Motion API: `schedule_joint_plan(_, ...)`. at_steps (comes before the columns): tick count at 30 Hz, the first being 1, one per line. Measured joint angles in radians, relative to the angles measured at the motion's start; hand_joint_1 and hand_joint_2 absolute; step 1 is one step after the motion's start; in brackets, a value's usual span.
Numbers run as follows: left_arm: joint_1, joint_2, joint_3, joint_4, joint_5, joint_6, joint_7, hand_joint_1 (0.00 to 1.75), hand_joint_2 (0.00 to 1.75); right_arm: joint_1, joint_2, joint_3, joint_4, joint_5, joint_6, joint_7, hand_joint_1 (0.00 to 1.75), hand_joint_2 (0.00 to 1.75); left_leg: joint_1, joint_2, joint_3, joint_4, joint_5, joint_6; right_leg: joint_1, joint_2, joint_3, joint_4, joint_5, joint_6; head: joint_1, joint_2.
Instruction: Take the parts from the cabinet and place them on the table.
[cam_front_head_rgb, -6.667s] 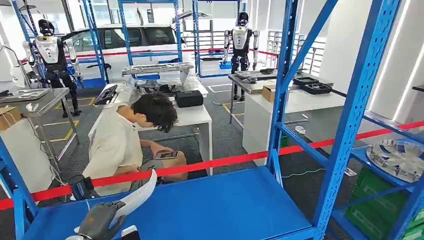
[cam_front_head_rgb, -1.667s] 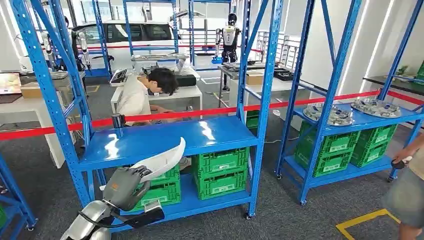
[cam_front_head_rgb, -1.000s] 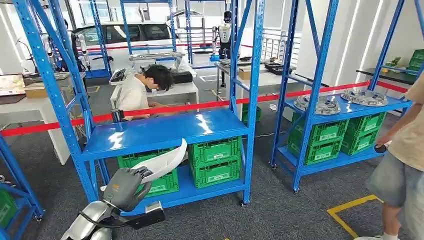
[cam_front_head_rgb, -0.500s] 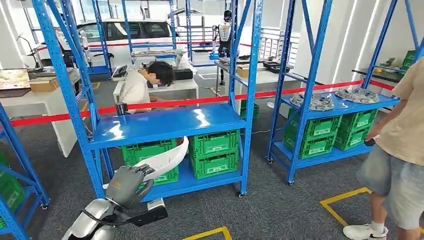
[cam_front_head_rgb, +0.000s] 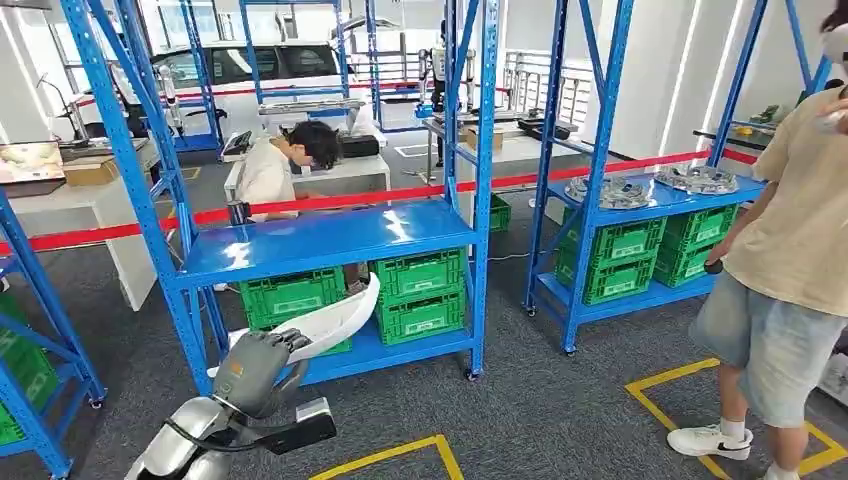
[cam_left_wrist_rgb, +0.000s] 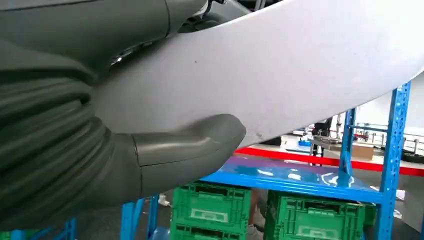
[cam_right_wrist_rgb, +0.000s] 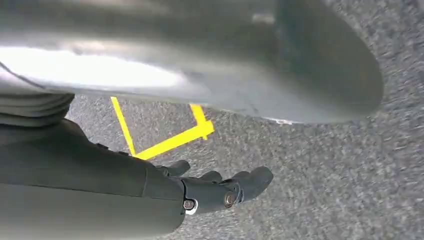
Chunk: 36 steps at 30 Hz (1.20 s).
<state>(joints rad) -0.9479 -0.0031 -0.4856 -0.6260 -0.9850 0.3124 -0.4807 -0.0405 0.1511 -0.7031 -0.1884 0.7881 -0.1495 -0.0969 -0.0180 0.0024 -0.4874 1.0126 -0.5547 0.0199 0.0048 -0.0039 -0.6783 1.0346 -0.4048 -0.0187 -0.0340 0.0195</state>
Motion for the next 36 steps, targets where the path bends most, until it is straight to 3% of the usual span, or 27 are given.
schedule_joint_plan(1, -0.002, 0.0, 0.0, -0.001, 0.0, 0.0, 0.001, 1.75, 1.75, 0.0, 0.0, 0.0, 0.0, 0.0, 0.0, 0.0, 0.0, 0.0, -0.004, -0.001, 0.0, -0.005, 0.001, -0.006, -0.005, -0.001, -0.002, -0.008, 0.013, 0.006, 0.0, 0.0)
schedule_joint_plan(3, -0.001, 0.0, 0.0, -0.001, 0.0, 0.0, 0.002, 1.75, 1.75, 0.001, 0.0, 0.0, 0.0, 0.001, 0.0, 0.0, 0.0, 0.0, -0.013, -0.001, -0.012, -0.02, 0.025, 0.005, -0.013, -0.003, -0.002, -0.023, 0.039, 0.019, 0.0, 0.0)
schedule_joint_plan(4, 0.001, 0.0, 0.0, -0.001, 0.0, 0.0, 0.002, 1.75, 1.75, 0.003, 0.0, 0.0, 0.0, 0.0, 0.0, 0.0, 0.0, 0.0, -0.002, 0.003, -0.018, -0.04, 0.045, 0.01, -0.006, -0.001, -0.008, -0.028, 0.043, 0.025, 0.0, 0.0)
schedule_joint_plan(5, 0.0, 0.0, 0.0, 0.0, 0.0, -0.002, 0.002, 1.75, 1.75, 0.004, 0.0, 0.0, 0.0, 0.0, 0.0, 0.0, 0.0, 0.0, 0.001, 0.007, -0.021, -0.048, 0.059, 0.013, -0.009, 0.004, -0.015, -0.018, 0.009, 0.031, -0.001, 0.0)
schedule_joint_plan(6, -0.001, -0.002, 0.0, 0.0, 0.0, -0.006, 0.002, 1.75, 1.75, 0.004, 0.001, 0.0, 0.0, 0.0, 0.0, 0.001, 0.0, 0.0, 0.003, 0.005, -0.033, -0.049, 0.07, 0.022, -0.01, 0.004, -0.029, 0.025, -0.045, 0.034, 0.0, 0.0)
schedule_joint_plan(8, 0.0, -0.002, 0.0, -0.001, -0.002, -0.023, -0.002, 1.75, 1.75, 0.004, 0.0, 0.0, 0.0, 0.001, 0.0, 0.0, 0.0, 0.0, 0.004, 0.006, -0.06, -0.049, 0.092, 0.022, -0.017, 0.004, -0.066, 0.173, -0.154, 0.044, 0.0, 0.0)
schedule_joint_plan(9, 0.001, -0.002, 0.0, 0.0, -0.002, -0.03, -0.002, 1.75, 1.75, 0.003, -0.002, 0.0, 0.0, 0.001, 0.0, 0.0, 0.0, 0.0, 0.005, 0.008, -0.073, -0.046, 0.102, 0.02, -0.019, 0.004, -0.082, 0.246, -0.168, 0.048, 0.0, 0.0)
schedule_joint_plan(10, 0.003, -0.002, 0.0, 0.0, -0.004, -0.032, -0.004, 1.75, 1.75, 0.003, -0.002, -0.001, 0.0, 0.001, 0.0, 0.0, 0.0, 0.0, 0.006, 0.009, -0.087, -0.043, 0.111, 0.018, -0.021, 0.004, -0.084, 0.287, -0.145, 0.053, 0.0, 0.0)
schedule_joint_plan(11, 0.005, -0.002, 0.0, 0.001, -0.009, -0.032, -0.005, 1.75, 1.75, 0.003, -0.003, -0.002, 0.0, 0.001, 0.0, 0.0, 0.0, 0.0, 0.009, 0.01, -0.102, -0.039, 0.119, 0.014, -0.023, 0.004, -0.07, 0.291, -0.098, 0.056, 0.0, 0.0)
schedule_joint_plan(12, 0.006, -0.002, 0.0, 0.001, -0.013, -0.032, -0.004, 1.75, 1.75, 0.003, -0.004, -0.005, 0.0, 0.001, 0.0, 0.0, 0.0, 0.0, 0.013, 0.01, -0.119, -0.031, 0.127, 0.008, -0.025, 0.004, -0.037, 0.255, -0.057, 0.06, 0.0, 0.0)
schedule_joint_plan(13, 0.006, -0.002, 0.0, 0.001, -0.017, -0.032, -0.004, 1.75, 1.75, 0.003, -0.004, -0.006, 0.0, 0.001, 0.0, 0.0, 0.0, 0.0, 0.018, 0.01, -0.134, -0.022, 0.132, 0.002, -0.028, 0.003, 0.015, 0.187, -0.041, 0.066, 0.0, 0.0)
schedule_joint_plan(14, 0.005, -0.002, 0.0, 0.001, -0.019, -0.032, -0.004, 1.75, 1.75, 0.003, -0.004, -0.006, 0.0, 0.002, 0.0, 0.0, 0.0, 0.0, 0.018, 0.01, -0.146, -0.008, 0.135, -0.004, -0.034, 0.003, 0.082, 0.1, -0.056, 0.072, 0.0, 0.0)
schedule_joint_plan(15, 0.003, -0.001, 0.0, -0.002, -0.02, -0.032, -0.004, 1.75, 1.75, 0.0, -0.003, -0.006, 0.0, 0.002, 0.001, 0.0, 0.0, 0.0, 0.014, 0.009, -0.161, 0.008, 0.134, -0.01, -0.03, 0.005, 0.142, 0.01, -0.109, 0.074, 0.002, 0.0)
schedule_joint_plan(16, 0.002, -0.001, 0.0, -0.003, -0.021, -0.031, -0.004, 1.75, 1.75, -0.002, -0.003, -0.006, 0.0, 0.004, 0.001, 0.0, 0.0, 0.0, 0.011, 0.01, -0.167, 0.017, 0.137, -0.016, -0.028, 0.008, 0.148, -0.011, -0.132, 0.049, 0.001, 0.0)
schedule_joint_plan(17, 0.001, -0.002, 0.0, -0.003, -0.022, -0.029, -0.004, 1.75, 1.75, -0.002, -0.003, -0.006, 0.0, 0.005, 0.001, 0.0, 0.0, 0.0, 0.011, 0.009, -0.167, 0.015, 0.143, -0.022, -0.029, 0.008, 0.142, -0.01, -0.13, 0.039, 0.001, 0.0)
schedule_joint_plan(18, 0.001, -0.001, -0.001, -0.004, -0.025, -0.029, -0.005, 1.75, 1.75, -0.001, -0.003, -0.007, 0.0, 0.007, 0.001, 0.0, 0.0, 0.0, 0.011, 0.009, -0.168, 0.015, 0.14, -0.023, -0.031, 0.007, 0.144, -0.014, -0.129, 0.038, 0.001, 0.0)
schedule_joint_plan(19, 0.001, -0.001, -0.001, -0.004, -0.029, -0.029, -0.006, 1.75, 1.75, 0.001, -0.003, -0.008, 0.0, 0.008, 0.001, 0.0, 0.0, 0.0, 0.011, 0.008, -0.168, 0.011, 0.134, 0.0, -0.029, 0.006, 0.142, -0.013, -0.127, 0.035, 0.001, 0.0)
schedule_joint_plan(20, 0.001, -0.002, -0.001, -0.004, -0.03, -0.029, -0.006, 1.75, 1.75, 0.003, -0.003, -0.008, 0.0, 0.008, 0.001, 0.0, 0.0, 0.0, 0.011, 0.008, -0.168, 0.009, 0.142, 0.013, -0.028, 0.006, 0.142, -0.013, -0.125, 0.032, 0.001, 0.0)
schedule_joint_plan(21, 0.001, -0.002, -0.001, -0.004, -0.031, -0.029, -0.008, 1.75, 1.75, 0.003, -0.003, -0.008, 0.0, 0.01, 0.002, 0.0, 0.0, 0.0, 0.011, 0.008, -0.168, 0.006, 0.147, 0.021, -0.025, 0.006, 0.141, -0.013, -0.121, 0.025, 0.001, 0.0)
schedule_joint_plan(23, -0.001, -0.002, -0.001, -0.004, -0.031, -0.029, -0.007, 1.75, 1.75, 0.001, -0.003, -0.008, 0.0, 0.012, 0.004, -0.001, 0.0, 0.0, 0.011, 0.008, -0.167, 0.001, 0.157, 0.026, -0.023, 0.007, 0.136, -0.013, -0.115, 0.016, 0.001, 0.0)
schedule_joint_plan(24, -0.001, -0.002, -0.001, -0.004, -0.031, -0.03, -0.007, 1.75, 1.75, 0.002, -0.003, -0.009, 0.0, 0.014, 0.004, -0.001, 0.0, 0.0, 0.011, 0.009, -0.168, -0.001, 0.162, 0.025, -0.023, 0.007, 0.134, -0.013, -0.113, 0.015, 0.001, 0.0)
schedule_joint_plan(26, -0.001, -0.001, -0.001, -0.003, -0.032, -0.038, -0.007, 1.75, 1.75, 0.002, -0.003, -0.01, 0.0, 0.015, 0.006, -0.003, 0.0, 0.0, 0.013, 0.008, -0.169, -0.007, 0.177, -0.002, -0.021, 0.006, 0.13, -0.012, -0.11, 0.013, 0.001, 0.0)
schedule_joint_plan(28, -0.001, 0.001, -0.001, -0.001, -0.032, -0.041, -0.005, 1.75, 1.75, 0.002, -0.003, -0.011, 0.0, 0.014, 0.013, -0.009, 0.0, 0.0, 0.013, 0.008, -0.17, -0.011, 0.18, -0.013, -0.021, 0.006, 0.127, -0.011, -0.108, 0.013, 0.001, 0.0)
schedule_joint_plan(36, -0.001, 0.006, -0.001, 0.002, -0.032, -0.043, -0.005, 1.75, 1.75, 0.0, -0.003, -0.023, 0.0, 0.009, 0.022, -0.009, 0.0, 0.0, 0.013, 0.006, -0.178, -0.01, 0.181, -0.027, -0.022, 0.005, 0.121, -0.011, -0.106, 0.016, 0.001, 0.0)
